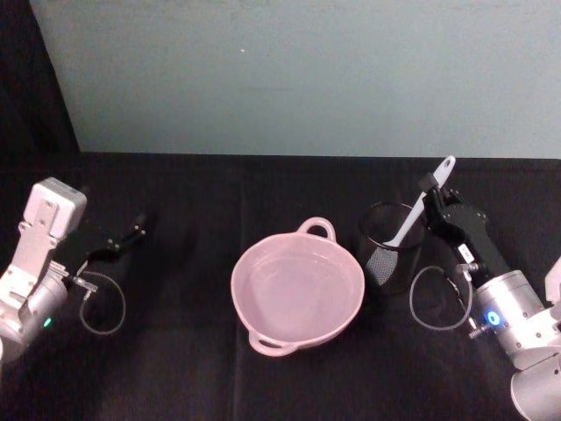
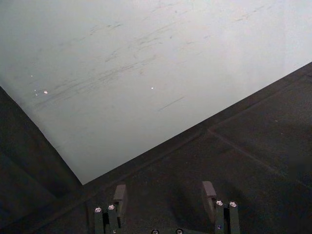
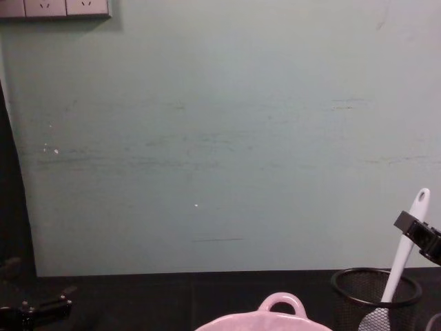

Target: Use the one hand to pick up the spoon and stir the clear water in the bowl.

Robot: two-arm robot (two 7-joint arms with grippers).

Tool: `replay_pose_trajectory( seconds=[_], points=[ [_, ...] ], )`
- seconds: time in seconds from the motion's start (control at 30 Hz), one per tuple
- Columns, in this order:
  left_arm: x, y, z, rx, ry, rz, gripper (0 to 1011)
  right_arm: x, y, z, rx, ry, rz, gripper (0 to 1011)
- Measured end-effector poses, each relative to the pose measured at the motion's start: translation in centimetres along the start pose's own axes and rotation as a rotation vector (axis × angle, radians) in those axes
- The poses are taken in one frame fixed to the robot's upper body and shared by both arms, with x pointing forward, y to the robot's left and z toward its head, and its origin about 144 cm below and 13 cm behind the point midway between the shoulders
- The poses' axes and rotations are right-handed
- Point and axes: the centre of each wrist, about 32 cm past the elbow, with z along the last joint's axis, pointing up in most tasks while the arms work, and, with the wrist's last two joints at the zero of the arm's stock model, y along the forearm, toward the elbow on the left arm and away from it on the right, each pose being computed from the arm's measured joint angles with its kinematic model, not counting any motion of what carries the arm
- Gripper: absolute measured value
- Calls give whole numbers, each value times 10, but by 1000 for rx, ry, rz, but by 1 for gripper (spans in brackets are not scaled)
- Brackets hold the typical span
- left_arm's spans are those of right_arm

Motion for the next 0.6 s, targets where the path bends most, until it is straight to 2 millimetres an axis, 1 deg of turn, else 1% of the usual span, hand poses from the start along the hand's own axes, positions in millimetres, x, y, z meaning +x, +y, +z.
replay_pose_trajectory(
  seconds=[0.33,0.4,0.43,0.57,0.6],
  points=[
    [0,0,0,0,0,0,1005,0,0,0,2,-2,-1,126],
    [0,0,0,0,0,0,1005,0,0,0,2,-2,0,139],
    [0,0,0,0,0,0,1005,0,0,0,3,-2,0,153],
    [0,0,0,0,0,0,1005,0,0,0,3,-2,0,279],
    [0,0,0,0,0,0,1005,0,0,0,3,-2,0,292]
  ],
)
